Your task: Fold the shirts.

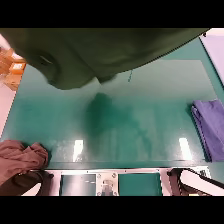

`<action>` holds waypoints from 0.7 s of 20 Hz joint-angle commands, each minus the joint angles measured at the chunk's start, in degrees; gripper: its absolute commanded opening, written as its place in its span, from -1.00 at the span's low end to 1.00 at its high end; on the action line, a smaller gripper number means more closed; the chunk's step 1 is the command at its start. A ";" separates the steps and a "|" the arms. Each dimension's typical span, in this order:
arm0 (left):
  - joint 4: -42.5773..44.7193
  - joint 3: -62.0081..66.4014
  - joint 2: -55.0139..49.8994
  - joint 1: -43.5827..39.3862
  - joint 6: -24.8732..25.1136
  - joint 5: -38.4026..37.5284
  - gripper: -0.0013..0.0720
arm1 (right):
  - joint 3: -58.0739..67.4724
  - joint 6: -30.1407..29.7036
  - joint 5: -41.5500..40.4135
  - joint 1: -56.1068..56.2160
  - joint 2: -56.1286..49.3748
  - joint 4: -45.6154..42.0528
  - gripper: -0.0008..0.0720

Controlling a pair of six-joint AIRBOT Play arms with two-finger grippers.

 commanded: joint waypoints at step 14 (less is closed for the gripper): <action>9.55 -10.32 -28.61 0.15 1.68 5.60 -0.91 | -57.64 -0.92 -18.34 5.27 10.43 -6.23 -0.94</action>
